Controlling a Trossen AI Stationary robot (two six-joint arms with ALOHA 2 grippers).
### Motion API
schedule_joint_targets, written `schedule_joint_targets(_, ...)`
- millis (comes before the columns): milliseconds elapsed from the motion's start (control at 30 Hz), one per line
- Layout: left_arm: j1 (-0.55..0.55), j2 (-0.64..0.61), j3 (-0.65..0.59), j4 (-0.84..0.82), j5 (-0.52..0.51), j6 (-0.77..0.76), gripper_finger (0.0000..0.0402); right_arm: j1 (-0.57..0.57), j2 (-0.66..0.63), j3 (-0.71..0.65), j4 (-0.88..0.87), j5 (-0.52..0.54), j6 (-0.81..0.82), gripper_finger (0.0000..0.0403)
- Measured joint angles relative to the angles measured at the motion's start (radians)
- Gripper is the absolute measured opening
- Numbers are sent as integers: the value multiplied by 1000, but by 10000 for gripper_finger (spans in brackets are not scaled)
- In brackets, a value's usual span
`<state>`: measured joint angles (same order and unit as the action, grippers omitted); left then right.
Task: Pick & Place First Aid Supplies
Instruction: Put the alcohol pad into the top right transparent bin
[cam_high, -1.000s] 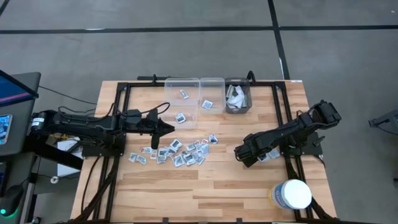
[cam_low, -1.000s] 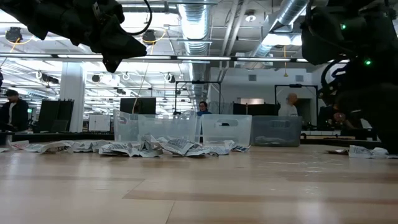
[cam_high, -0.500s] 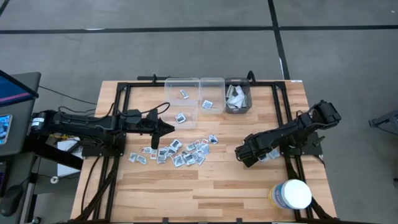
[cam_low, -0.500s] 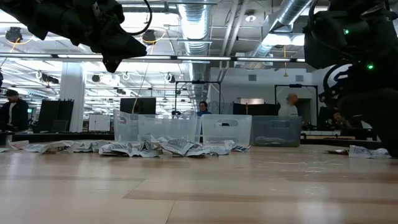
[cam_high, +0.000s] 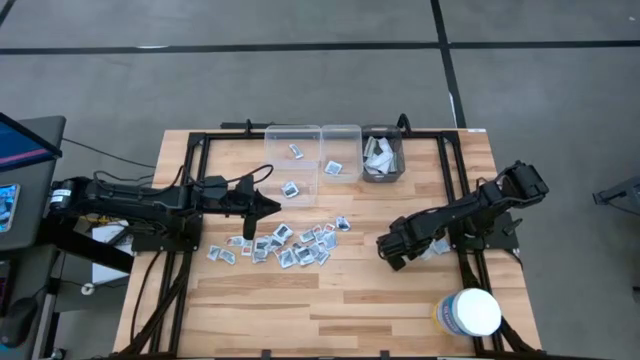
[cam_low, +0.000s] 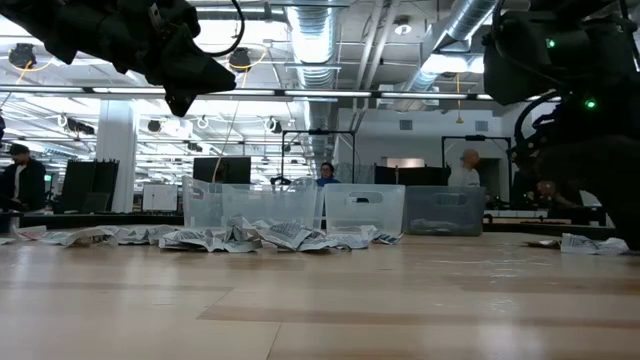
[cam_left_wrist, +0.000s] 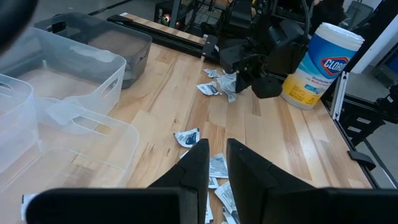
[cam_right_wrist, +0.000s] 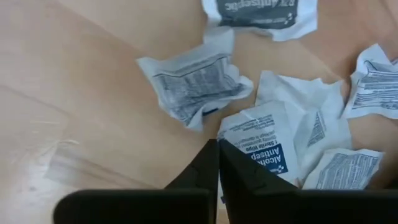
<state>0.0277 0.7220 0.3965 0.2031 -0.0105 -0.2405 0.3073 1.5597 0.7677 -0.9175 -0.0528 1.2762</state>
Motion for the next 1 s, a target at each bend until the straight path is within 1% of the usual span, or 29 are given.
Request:
schedule_joint_targets(167, 0, 0, 0, 0, 0, 0, 56, 0, 0, 62, -67, 7, 4, 1)
schedule_joint_targets(367, 0, 0, 0, 0, 0, 0, 56, -3, 0, 178, -202, 101, -4, 1)
schedule_joint_targets(500, 0, 0, 0, 0, 0, -3, 56, -17, 0, 242, -238, 144, -41, 0)
schedule_joint_targets(767, 0, -13, 0, 5, 0, -2, 56, -65, 0, 343, -220, 234, -142, 0)
schedule_joint_targets(1000, 9, -95, 0, 7, 0, 0, 56, -134, 0, 401, -55, 238, -307, 0)
